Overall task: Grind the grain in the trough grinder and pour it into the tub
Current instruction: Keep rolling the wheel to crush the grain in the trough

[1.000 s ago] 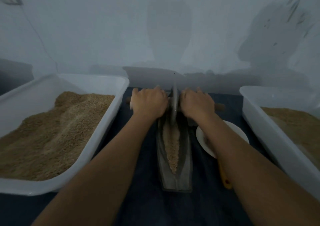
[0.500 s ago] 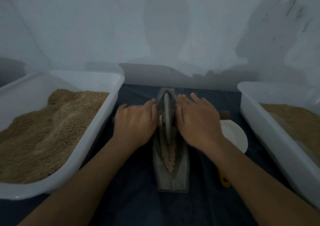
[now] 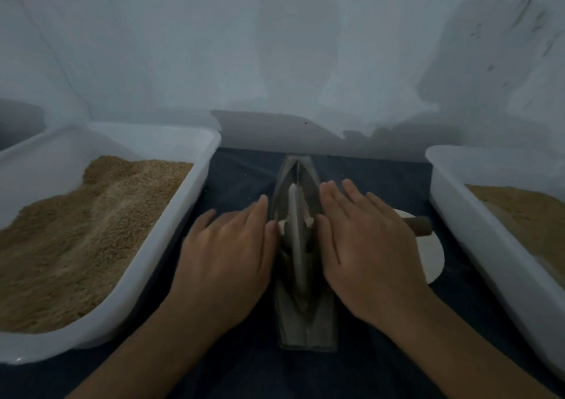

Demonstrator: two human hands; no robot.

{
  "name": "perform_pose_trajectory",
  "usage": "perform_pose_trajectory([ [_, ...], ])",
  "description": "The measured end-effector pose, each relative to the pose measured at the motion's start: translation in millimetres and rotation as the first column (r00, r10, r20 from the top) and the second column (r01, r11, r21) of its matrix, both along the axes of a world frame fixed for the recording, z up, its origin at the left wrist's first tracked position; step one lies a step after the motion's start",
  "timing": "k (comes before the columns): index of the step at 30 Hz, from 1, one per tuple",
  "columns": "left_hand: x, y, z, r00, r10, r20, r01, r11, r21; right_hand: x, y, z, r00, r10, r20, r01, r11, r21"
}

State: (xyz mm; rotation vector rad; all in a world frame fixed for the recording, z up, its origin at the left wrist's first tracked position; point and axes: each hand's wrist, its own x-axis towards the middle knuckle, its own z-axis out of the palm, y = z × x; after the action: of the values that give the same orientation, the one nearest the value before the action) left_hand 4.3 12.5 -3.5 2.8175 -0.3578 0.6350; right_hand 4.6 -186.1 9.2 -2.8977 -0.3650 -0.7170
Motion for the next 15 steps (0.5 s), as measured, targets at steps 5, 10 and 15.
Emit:
perform_pose_trajectory([
  [5,47.9,-12.7,8.6,0.997,0.076,-0.029,-0.065,0.961,0.267,61.2,6.5,9.1,0.975,-0.087,-0.203,0.084,0.996,-0.024],
  [10,122.5,-36.4,24.3,0.971,0.229,-0.073,-0.217,0.965,0.144,125.7,4.9,16.5,0.898,-0.264,-0.353,0.291,0.957,0.024],
  [15,67.5,-20.4,8.7,0.994,0.107,0.012,-0.107,0.973,0.203,66.8,3.3,7.4,0.964,-0.157,-0.213,0.163,0.987,0.009],
])
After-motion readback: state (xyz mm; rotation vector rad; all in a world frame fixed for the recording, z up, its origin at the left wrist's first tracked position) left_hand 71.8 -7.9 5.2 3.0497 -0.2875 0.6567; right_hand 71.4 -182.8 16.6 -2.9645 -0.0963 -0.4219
